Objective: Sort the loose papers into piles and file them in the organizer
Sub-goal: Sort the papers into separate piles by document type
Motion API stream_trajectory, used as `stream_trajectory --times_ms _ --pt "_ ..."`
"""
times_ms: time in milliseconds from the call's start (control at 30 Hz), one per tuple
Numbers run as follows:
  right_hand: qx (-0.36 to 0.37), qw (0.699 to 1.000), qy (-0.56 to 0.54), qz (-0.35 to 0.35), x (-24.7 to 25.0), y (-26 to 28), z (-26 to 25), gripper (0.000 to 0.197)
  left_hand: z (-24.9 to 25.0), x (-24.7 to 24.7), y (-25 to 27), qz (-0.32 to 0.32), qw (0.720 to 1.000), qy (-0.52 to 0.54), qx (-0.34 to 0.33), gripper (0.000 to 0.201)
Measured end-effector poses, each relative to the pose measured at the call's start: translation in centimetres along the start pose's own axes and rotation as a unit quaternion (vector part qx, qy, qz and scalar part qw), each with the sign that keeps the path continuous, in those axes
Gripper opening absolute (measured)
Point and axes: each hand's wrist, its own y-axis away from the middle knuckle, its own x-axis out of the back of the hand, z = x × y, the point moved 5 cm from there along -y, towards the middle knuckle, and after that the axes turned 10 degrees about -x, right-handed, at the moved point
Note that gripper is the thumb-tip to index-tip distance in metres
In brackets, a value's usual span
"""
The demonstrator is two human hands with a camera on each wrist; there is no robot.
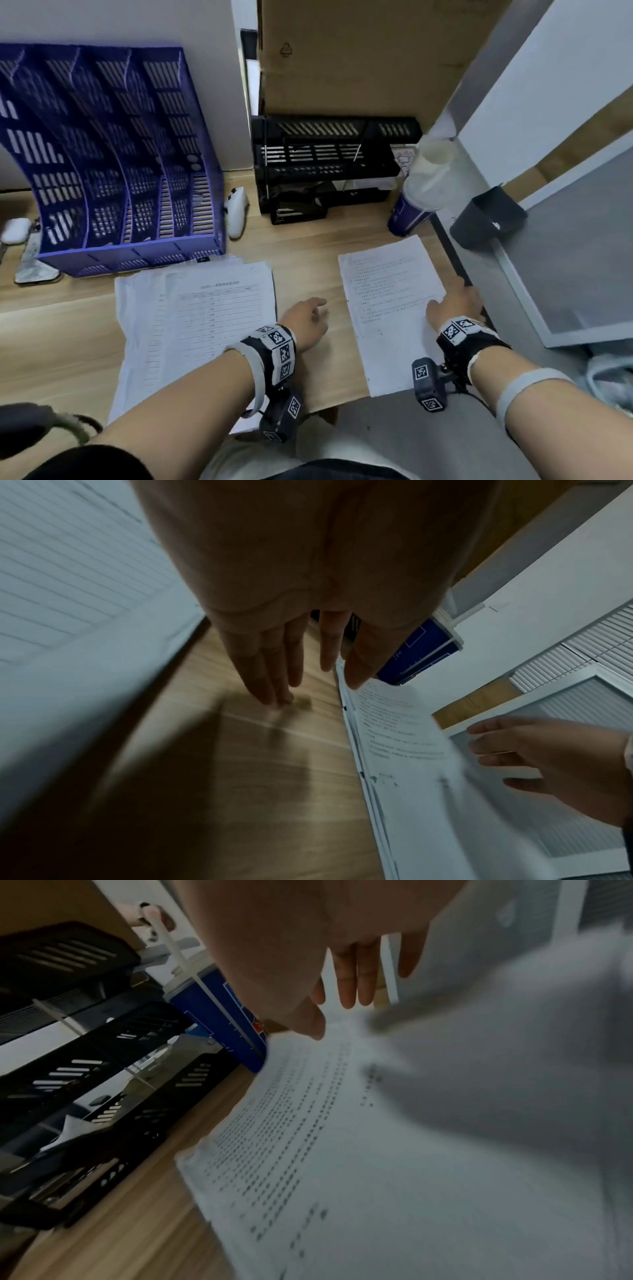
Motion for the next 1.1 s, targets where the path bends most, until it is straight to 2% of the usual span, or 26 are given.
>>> stream_trajectory --times_ms 100,300,400,467,533,600,667,700,767,867,933,1000,1067,1100 --pt "0.04 0.999 0.007 -0.034 -0.9 -0.6 0.3 0.053 1.0 -1.7 -1.5 -0.01 1.0 0.012 0.009 0.064" --pt "0.073 0.975 0.076 -0.198 -5.3 -0.8 1.7 0.068 4.1 -6.1 -3.1 -0.073 0.993 0.093 -0.025 0.073" --pt "0.069 0.969 0.093 -0.218 -5.6 -1.5 2.4 0.071 4.9 -7.1 -3.4 -0.084 0.989 0.115 -0.035 0.074" --pt "0.055 0.968 0.096 -0.224 -5.5 -2.1 2.6 0.071 5.0 -6.0 -3.1 -0.051 0.99 0.127 -0.039 0.065" --pt "0.029 0.969 0.098 -0.225 -5.3 -2.1 2.2 0.07 4.5 -3.5 -2.5 0.02 0.992 0.113 -0.053 0.049" --pt "0.014 0.974 0.115 -0.194 -5.1 -1.0 0.8 0.064 3.1 -0.2 -1.4 0.108 0.989 0.09 -0.053 0.035" --pt "0.053 0.981 0.095 -0.158 -5.6 0.9 -1.9 0.056 1.0 3.3 0.5 0.195 0.979 0.053 -0.028 0.033" --pt "0.086 0.981 0.065 -0.164 -6.2 2.4 -3.5 0.051 -0.3 5.0 1.7 0.231 0.973 0.017 -0.008 0.034" --pt "0.147 0.962 0.015 -0.229 -8.3 6.0 -6.6 0.04 -3.3 7.9 4.7 0.276 0.956 -0.076 0.072 0.044" --pt "0.159 0.914 -0.024 -0.373 -12.5 11.4 -9.9 0.023 -9.3 10.9 9.5 0.256 0.926 -0.133 0.245 0.067" --pt "0.153 0.887 -0.034 -0.434 -15.7 14.2 -11.1 0.017 -12.6 12.0 12.1 0.22 0.92 -0.12 0.301 0.066" --pt "0.147 0.871 -0.042 -0.467 -17.3 16.6 -11.9 0.012 -14.2 12.4 13.8 0.206 0.929 -0.101 0.292 0.043" --pt "0.16 0.874 -0.046 -0.457 -16.9 18.5 -12.4 0.009 -14.6 12.2 14.9 0.204 0.941 -0.083 0.256 0.015" --pt "0.172 0.882 -0.038 -0.437 -16.4 19.0 -12.6 0.01 -14.4 12.1 15.1 0.202 0.949 -0.069 0.23 0.013"
